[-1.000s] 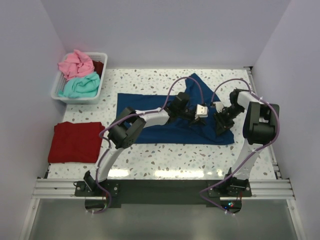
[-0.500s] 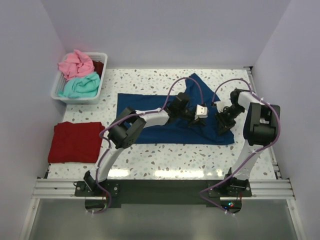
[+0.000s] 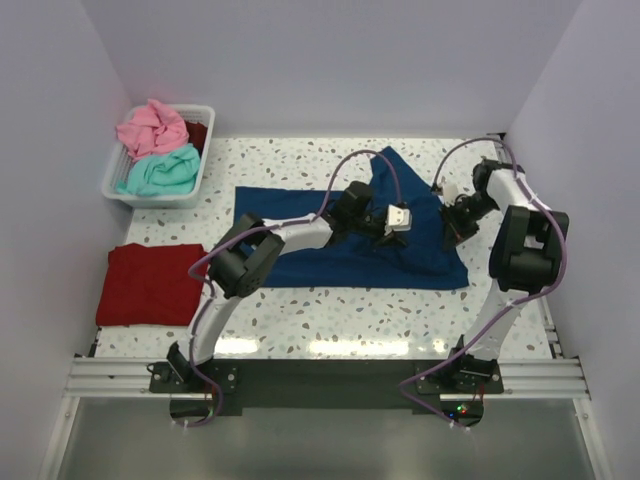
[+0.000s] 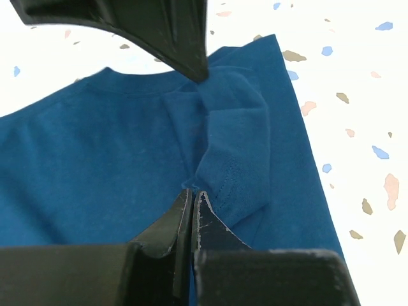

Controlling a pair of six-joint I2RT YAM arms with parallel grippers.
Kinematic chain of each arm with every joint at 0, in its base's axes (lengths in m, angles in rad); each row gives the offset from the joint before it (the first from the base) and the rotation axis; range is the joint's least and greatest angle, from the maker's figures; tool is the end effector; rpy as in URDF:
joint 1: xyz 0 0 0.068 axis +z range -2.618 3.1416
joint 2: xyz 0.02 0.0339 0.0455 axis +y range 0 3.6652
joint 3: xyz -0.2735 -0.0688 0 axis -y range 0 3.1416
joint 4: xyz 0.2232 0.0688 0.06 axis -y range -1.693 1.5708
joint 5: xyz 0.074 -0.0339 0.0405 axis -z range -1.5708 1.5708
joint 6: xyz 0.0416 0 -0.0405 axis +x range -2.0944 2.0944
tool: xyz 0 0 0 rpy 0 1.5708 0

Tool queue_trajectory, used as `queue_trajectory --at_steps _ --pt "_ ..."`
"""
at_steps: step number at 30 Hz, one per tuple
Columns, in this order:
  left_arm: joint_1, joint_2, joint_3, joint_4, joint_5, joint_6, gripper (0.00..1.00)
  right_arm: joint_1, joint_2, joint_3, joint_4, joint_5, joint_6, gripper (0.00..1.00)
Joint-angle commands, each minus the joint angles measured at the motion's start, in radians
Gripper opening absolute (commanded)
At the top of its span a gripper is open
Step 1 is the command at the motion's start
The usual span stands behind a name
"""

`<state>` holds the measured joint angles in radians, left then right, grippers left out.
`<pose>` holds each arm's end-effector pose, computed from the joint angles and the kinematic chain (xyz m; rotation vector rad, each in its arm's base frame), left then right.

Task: Fold and stack the t-shirts
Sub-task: Fold the tshirt

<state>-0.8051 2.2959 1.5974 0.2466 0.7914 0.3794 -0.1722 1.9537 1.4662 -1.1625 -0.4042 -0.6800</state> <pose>0.3278 -0.3837 0.1755 1.5269 1.3465 -1.0647 0.3364 -0.0419 0.2038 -0.7264 2.8958 0.6059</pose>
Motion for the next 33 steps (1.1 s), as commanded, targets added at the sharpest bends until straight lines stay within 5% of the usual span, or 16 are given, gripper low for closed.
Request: queue_trajectory --at_steps 1,17,33 --pt "0.015 -0.092 -0.022 0.062 -0.009 -0.013 0.0 -0.004 -0.055 0.083 -0.023 -0.048 0.0 0.0" --pt "0.035 -0.102 -0.076 0.103 -0.24 0.001 0.0 0.023 0.105 0.345 0.078 -0.07 0.076 0.0" --pt "0.035 -0.092 -0.114 0.2 -0.412 0.052 0.0 0.059 0.097 0.29 0.291 -0.001 0.177 0.0"
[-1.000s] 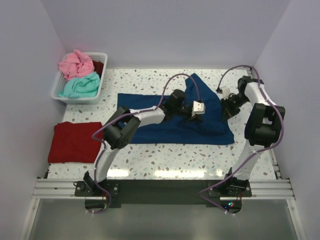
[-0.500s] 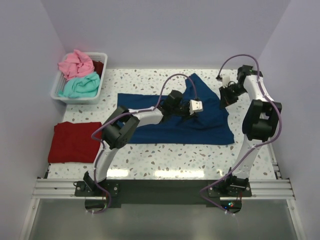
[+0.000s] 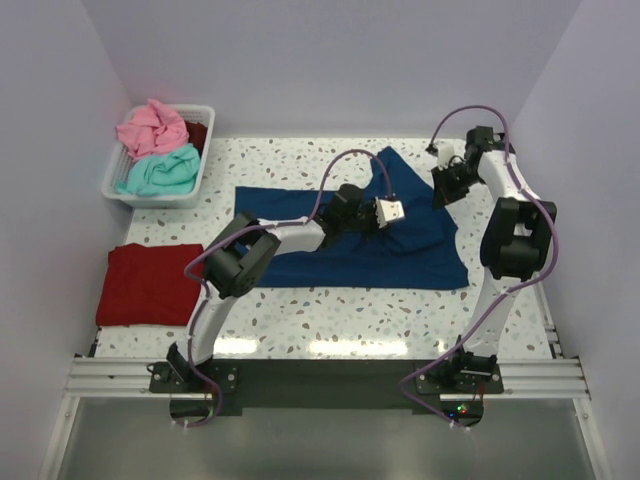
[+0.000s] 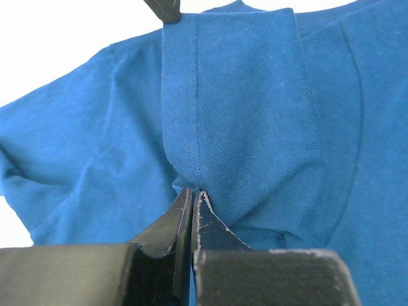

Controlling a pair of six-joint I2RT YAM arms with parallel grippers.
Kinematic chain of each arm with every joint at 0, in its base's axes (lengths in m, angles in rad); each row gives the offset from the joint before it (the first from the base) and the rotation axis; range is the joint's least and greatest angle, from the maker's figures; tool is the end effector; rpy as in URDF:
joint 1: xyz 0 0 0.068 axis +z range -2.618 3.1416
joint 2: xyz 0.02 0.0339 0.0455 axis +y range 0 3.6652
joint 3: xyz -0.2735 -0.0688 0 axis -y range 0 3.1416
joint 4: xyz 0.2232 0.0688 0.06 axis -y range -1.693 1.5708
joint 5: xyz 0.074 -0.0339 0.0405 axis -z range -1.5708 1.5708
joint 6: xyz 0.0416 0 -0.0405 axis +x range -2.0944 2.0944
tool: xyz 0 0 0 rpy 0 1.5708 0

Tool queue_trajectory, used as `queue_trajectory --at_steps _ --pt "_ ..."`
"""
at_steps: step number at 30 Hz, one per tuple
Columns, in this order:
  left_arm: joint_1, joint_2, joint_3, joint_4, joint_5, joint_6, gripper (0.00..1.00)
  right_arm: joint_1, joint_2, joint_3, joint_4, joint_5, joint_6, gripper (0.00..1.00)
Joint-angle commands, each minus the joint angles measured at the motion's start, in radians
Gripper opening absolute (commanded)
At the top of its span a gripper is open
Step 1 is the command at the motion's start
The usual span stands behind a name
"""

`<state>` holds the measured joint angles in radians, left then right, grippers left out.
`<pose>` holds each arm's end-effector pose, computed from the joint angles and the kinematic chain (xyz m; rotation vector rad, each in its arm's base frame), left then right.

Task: Fold and stack the t-shirts
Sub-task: Fold the tshirt

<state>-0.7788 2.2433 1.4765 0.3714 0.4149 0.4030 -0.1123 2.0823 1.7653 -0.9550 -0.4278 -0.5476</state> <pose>0.3414 -0.3605 0.1726 1.3260 1.4810 -0.6521 0.4169 -0.0296 0.2325 -0.6675 2.6106 0.4221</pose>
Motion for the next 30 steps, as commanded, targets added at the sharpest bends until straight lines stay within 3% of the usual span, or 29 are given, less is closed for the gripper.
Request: queue_trajectory --at_steps 1,11,15,17,18,21,22,25,30 --pt "0.007 -0.036 0.007 0.077 -0.048 0.031 0.0 0.0 -0.03 -0.009 0.09 0.023 0.049 0.0" --pt "0.006 -0.025 -0.013 0.081 -0.136 0.057 0.0 0.031 -0.005 -0.033 0.211 0.081 0.121 0.0" --pt "0.006 -0.027 -0.022 0.072 -0.146 0.053 0.1 0.04 0.004 -0.026 0.219 0.106 0.14 0.01" --pt "0.01 -0.042 -0.034 0.061 -0.163 0.03 0.13 0.043 0.021 0.008 0.184 0.106 0.147 0.09" --pt "0.016 -0.063 -0.039 0.055 -0.163 0.016 0.2 0.043 0.024 0.017 0.171 0.109 0.149 0.21" --pt "0.055 -0.137 -0.044 -0.031 -0.18 -0.047 0.32 0.036 0.022 0.069 0.083 0.124 0.115 0.44" --pt "0.085 -0.16 -0.044 -0.101 -0.195 -0.068 0.35 0.03 0.016 0.086 0.024 0.123 0.103 0.48" --pt "0.182 -0.252 -0.025 -0.315 -0.18 -0.151 0.42 -0.016 -0.033 0.091 -0.098 0.118 0.055 0.75" --pt "0.328 -0.396 -0.094 -0.581 -0.055 -0.133 0.5 -0.029 -0.112 0.037 -0.283 0.162 -0.069 0.75"
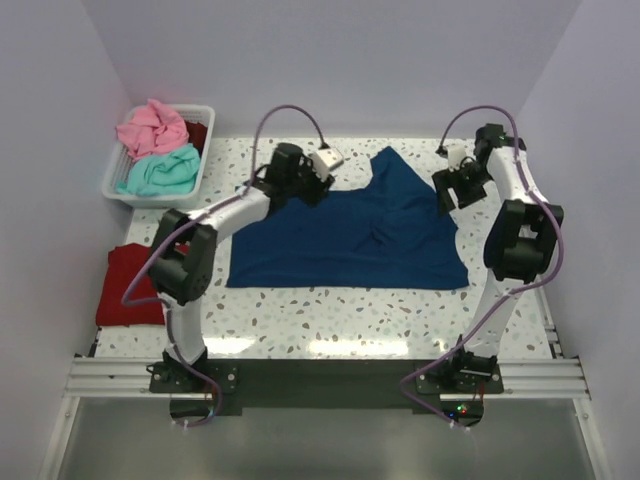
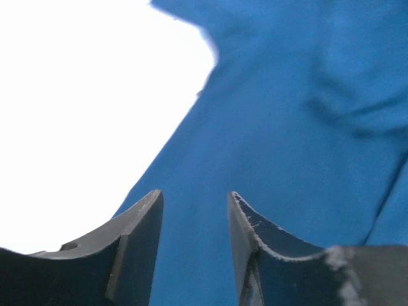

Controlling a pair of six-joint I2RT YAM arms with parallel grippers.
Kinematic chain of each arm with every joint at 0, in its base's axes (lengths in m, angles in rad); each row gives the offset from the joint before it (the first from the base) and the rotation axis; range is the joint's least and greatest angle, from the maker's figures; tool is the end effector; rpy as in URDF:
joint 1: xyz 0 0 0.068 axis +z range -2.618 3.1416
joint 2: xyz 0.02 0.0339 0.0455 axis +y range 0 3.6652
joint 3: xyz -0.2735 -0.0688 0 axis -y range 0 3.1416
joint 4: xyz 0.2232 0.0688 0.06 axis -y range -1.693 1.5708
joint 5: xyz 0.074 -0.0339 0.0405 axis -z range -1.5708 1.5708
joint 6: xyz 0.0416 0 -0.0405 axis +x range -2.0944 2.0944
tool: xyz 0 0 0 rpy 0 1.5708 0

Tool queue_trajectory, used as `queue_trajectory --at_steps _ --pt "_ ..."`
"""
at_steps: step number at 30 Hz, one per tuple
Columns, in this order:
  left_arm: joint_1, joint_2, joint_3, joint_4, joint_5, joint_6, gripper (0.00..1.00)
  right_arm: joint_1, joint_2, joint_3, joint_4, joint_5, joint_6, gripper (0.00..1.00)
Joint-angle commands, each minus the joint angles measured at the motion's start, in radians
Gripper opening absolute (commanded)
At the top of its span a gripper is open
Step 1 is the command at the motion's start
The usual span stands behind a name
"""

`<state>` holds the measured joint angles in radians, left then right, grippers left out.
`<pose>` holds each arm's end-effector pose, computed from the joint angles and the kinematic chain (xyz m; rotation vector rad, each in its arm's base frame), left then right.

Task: Fold and stack the t-shirts
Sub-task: Fold the tshirt

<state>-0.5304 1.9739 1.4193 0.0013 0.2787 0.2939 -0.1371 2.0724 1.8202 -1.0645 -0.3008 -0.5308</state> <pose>0.3786 -0.2353 0.2386 1.0033 1.8800 -0.4357 0.4090 -0.0440 0.2456 -0.5989 2.7266 0.2827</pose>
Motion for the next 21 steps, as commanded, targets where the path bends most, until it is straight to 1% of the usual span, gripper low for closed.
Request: queue_trajectory --at_steps 1,3,4,5,7,8,9,11,14,16,19,21 --pt "0.119 -0.142 -0.052 -0.287 0.105 -0.006 0.5 -0.004 -0.109 -0.047 -0.208 0.037 -0.089 0.74" --pt "0.164 -0.173 -0.089 -0.363 0.151 0.063 0.51 0.002 -0.117 -0.071 -0.241 0.035 -0.086 0.68" --pt "0.177 -0.181 -0.098 -0.436 0.168 0.088 0.53 0.007 -0.117 -0.102 -0.252 0.032 -0.08 0.66" --pt "0.191 -0.188 -0.126 -0.464 0.2 0.121 0.54 0.016 -0.12 -0.122 -0.253 0.035 -0.068 0.61" --pt "0.216 -0.21 -0.175 -0.513 0.205 0.157 0.55 0.034 -0.133 -0.203 -0.206 0.06 -0.046 0.55" --pt "0.224 -0.216 -0.192 -0.52 0.2 0.169 0.55 0.043 -0.136 -0.232 -0.184 0.06 -0.041 0.55" --pt "0.231 -0.224 -0.209 -0.524 0.188 0.175 0.55 0.051 -0.135 -0.26 -0.163 0.087 -0.038 0.52" --pt "0.239 -0.227 -0.258 -0.517 0.163 0.179 0.55 0.065 -0.117 -0.326 -0.098 0.112 -0.029 0.5" --pt "0.242 -0.215 -0.309 -0.521 0.131 0.177 0.53 0.065 -0.083 -0.395 -0.028 0.176 -0.028 0.46" --pt "0.242 -0.198 -0.335 -0.534 0.12 0.171 0.49 0.062 -0.08 -0.445 0.013 0.233 -0.032 0.43" --pt "0.242 -0.191 -0.37 -0.553 0.108 0.16 0.47 0.054 -0.093 -0.501 0.032 0.29 -0.052 0.43" --pt "0.239 -0.202 -0.39 -0.567 0.117 0.157 0.45 0.045 -0.113 -0.524 0.023 0.299 -0.069 0.42"
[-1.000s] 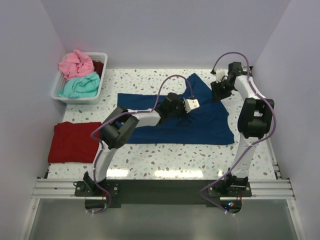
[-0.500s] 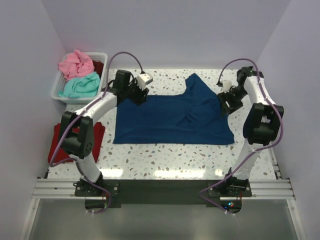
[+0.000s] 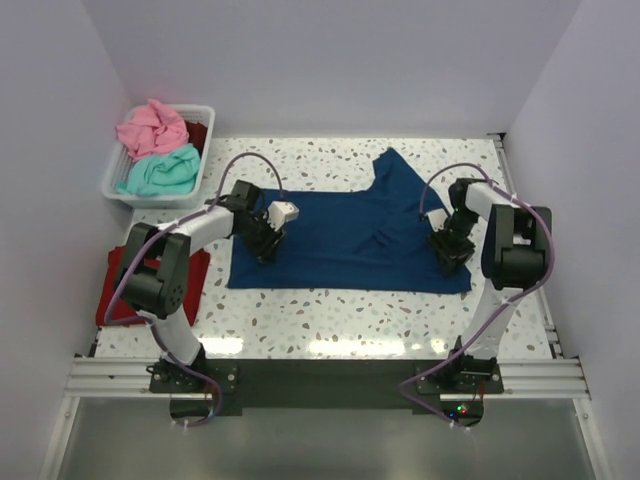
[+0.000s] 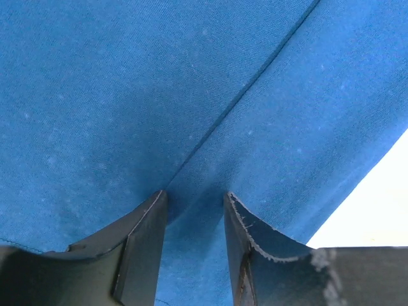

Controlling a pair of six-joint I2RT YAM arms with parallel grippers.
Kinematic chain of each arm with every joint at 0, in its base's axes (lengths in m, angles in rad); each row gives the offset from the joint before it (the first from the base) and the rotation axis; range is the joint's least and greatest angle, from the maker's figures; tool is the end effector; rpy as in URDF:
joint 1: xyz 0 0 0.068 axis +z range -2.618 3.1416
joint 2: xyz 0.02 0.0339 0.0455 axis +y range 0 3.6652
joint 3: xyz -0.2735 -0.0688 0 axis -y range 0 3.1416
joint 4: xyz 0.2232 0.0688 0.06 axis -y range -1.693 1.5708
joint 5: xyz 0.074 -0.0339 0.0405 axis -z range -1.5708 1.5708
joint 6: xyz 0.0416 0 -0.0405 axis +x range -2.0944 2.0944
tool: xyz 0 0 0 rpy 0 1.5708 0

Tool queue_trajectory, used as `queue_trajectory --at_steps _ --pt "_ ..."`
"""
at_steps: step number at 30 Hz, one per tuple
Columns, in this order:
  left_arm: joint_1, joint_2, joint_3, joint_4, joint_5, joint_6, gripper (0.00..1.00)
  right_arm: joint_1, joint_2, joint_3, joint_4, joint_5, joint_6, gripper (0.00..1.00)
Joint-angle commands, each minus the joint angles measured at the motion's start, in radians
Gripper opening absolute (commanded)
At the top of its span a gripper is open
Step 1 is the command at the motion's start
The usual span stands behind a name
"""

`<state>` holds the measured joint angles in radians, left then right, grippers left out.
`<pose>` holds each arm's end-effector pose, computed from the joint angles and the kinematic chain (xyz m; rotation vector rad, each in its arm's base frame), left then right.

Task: Fold and stack the t-shirts
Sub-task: Fold the tshirt

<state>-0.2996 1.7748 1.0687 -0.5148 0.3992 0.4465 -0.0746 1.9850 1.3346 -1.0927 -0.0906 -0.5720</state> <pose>0.3035 -0.1107 0.1766 1.0822 2.4982 -0.5136 0.3236 -0.0204 0.1628 0.7270 -2.9103 -0.2112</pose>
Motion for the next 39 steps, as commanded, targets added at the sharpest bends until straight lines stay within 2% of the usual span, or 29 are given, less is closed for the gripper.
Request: queue_trajectory --at_steps 1,5,7,9,12,16,21,24,27,28,30,39 --pt "0.007 -0.005 -0.053 -0.068 0.004 0.003 0.45 -0.024 -0.037 -0.058 0.033 0.089 -0.043 0.42" --pt "0.004 -0.018 -0.055 -0.114 0.03 0.011 0.44 -0.027 -0.101 -0.071 -0.036 0.048 -0.084 0.42" --pt "0.005 -0.029 -0.024 -0.148 0.07 0.03 0.45 -0.034 -0.106 0.01 -0.128 -0.018 -0.091 0.44" --pt "0.016 -0.061 0.008 -0.151 0.088 0.031 0.48 -0.042 -0.08 0.104 -0.189 -0.136 -0.095 0.51" --pt "0.057 -0.083 0.106 -0.098 0.104 0.014 0.55 -0.059 -0.014 0.39 -0.239 -0.227 -0.043 0.54" --pt "0.131 -0.017 0.298 -0.028 0.099 -0.046 0.59 -0.062 0.148 0.621 -0.147 -0.23 0.091 0.54" --pt "0.194 0.141 0.512 0.012 0.056 -0.098 0.6 -0.053 0.326 0.884 -0.035 -0.231 0.225 0.53" --pt "0.218 0.215 0.594 0.038 0.044 -0.106 0.61 -0.039 0.383 0.914 0.031 -0.232 0.27 0.52" --pt "0.244 0.294 0.687 0.015 0.03 -0.121 0.63 -0.008 0.391 0.861 0.196 -0.195 0.313 0.52" --pt "0.252 0.311 0.703 0.01 0.05 -0.124 0.68 -0.002 0.397 0.856 0.217 -0.175 0.323 0.52" --pt "0.258 0.351 0.732 0.002 0.049 -0.123 0.69 0.009 0.432 0.877 0.24 -0.158 0.331 0.52" --pt "0.264 0.408 0.723 0.004 0.043 -0.097 0.7 0.038 0.506 0.888 0.341 -0.1 0.366 0.51"
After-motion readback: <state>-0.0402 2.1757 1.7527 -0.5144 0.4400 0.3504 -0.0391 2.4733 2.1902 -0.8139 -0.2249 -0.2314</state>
